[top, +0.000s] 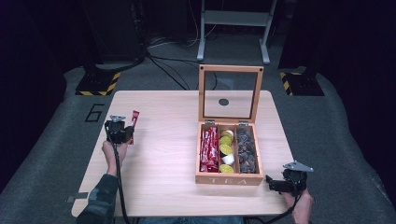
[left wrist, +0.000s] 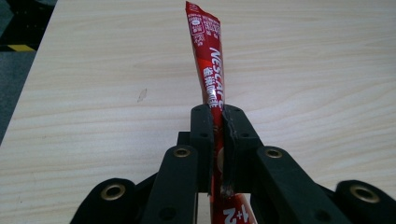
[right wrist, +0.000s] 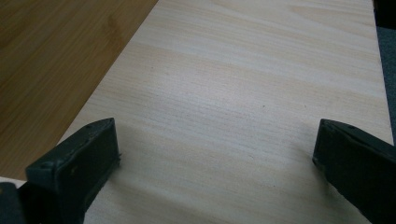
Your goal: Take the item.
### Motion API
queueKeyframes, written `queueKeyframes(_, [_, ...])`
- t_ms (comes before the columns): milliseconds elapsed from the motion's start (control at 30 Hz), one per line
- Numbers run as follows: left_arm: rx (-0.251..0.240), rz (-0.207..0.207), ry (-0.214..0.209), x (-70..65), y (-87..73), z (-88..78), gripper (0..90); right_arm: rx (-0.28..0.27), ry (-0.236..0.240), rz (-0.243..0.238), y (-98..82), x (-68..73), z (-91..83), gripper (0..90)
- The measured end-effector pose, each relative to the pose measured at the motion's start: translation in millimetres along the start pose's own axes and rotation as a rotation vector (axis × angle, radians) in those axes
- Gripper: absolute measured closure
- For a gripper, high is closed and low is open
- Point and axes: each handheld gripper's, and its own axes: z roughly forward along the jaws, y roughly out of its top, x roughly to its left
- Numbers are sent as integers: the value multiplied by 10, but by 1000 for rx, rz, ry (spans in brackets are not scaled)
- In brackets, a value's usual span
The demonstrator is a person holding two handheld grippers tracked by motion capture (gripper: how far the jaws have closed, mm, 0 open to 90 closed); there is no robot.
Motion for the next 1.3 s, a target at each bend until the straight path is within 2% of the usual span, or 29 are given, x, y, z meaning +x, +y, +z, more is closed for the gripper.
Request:
queueKeyframes(433, [85,-27,27,137,-108,217,829,0,0,0,0,0,0,0])
queueKeyframes(767, [113,-38,31,162,-151,296,825,0,-1,-2,-1,-1,0,0])
queueKeyframes(1167, [126,-27,33,172,-166,337,796,1,0,-4,-1,-3,-1,0])
queueKeyframes(1233, [126,-33,30,178,-169,347,757,1,0,3,0,3,-1,0])
queueKeyframes(1267, [132,-32,29,184,-167,349,694,0,0,0,0,0,0,0])
queueKeyframes(1300, [142,-41,29,190,-160,342,564,0,-1,-1,0,-1,0,0])
